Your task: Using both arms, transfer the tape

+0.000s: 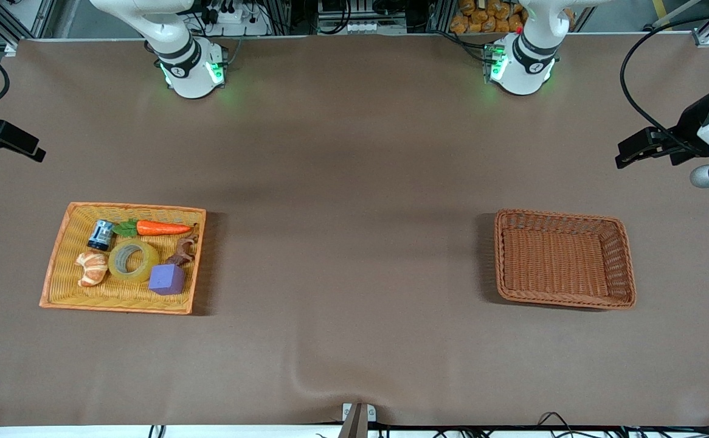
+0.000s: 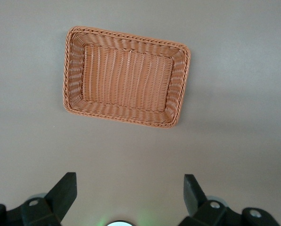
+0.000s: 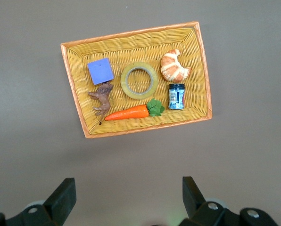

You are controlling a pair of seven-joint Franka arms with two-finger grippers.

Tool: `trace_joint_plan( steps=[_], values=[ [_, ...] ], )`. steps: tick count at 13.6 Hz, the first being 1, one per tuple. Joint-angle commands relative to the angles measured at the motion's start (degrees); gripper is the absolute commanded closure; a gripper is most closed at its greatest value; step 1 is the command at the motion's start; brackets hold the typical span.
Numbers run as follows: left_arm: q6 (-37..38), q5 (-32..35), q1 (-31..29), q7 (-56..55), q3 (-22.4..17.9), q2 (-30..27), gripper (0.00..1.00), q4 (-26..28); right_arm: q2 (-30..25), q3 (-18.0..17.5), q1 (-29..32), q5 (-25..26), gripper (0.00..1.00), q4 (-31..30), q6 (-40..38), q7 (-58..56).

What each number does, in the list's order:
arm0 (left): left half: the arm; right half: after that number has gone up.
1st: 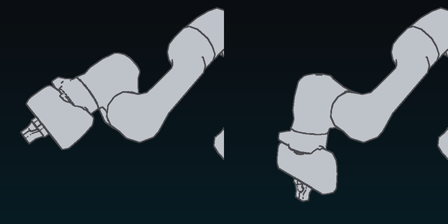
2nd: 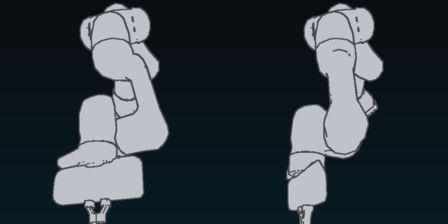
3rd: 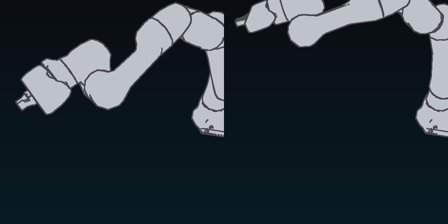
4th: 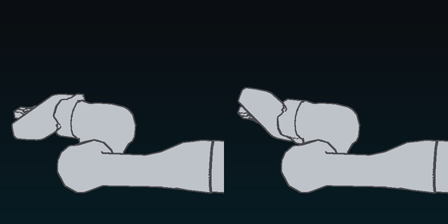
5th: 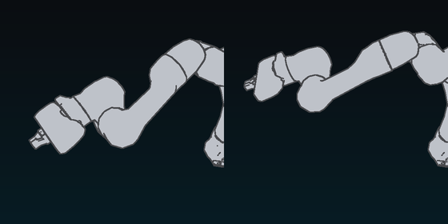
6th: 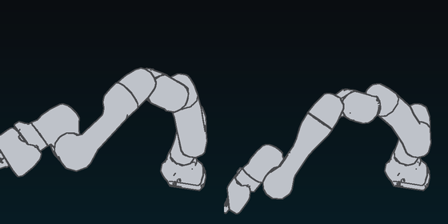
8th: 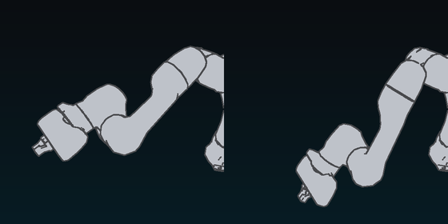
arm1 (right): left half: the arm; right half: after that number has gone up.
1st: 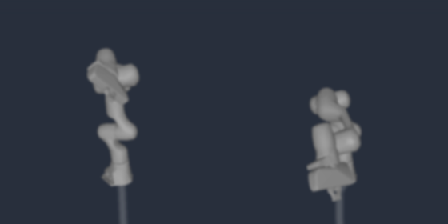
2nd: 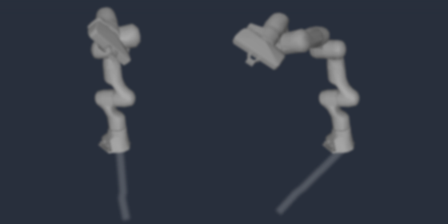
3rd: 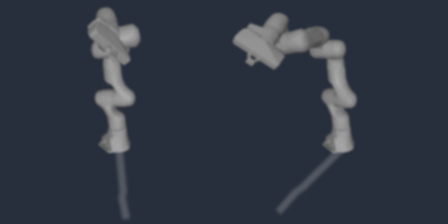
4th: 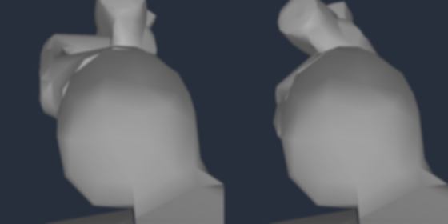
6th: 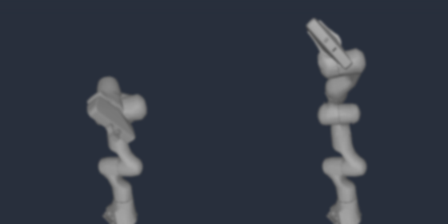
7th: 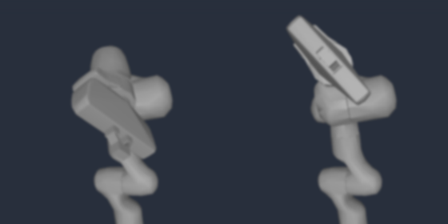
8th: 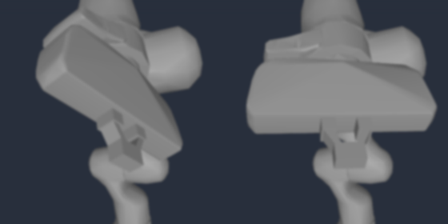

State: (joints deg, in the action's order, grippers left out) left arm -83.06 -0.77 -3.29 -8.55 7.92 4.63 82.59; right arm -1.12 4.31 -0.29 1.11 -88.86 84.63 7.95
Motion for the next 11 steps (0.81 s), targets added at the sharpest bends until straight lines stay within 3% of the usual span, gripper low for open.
trace_joint_plan(
  steps=[1, 11],
  values=[
    [0.97, 1.21, -0.32, 0.72, 0.26, 0.2, 0.0, -1.02, 0.77, -0.7, 0.65, 0.38, 0.0, 1.58, -0.69, 0.57],
    [0.97, 1.03, -0.58, 1.08, 0.34, 0.9, 0.0, -0.85, 0.77, -0.79, -0.24, 0.38, 0.0, 1.58, -0.78, 0.66]
  ],
)
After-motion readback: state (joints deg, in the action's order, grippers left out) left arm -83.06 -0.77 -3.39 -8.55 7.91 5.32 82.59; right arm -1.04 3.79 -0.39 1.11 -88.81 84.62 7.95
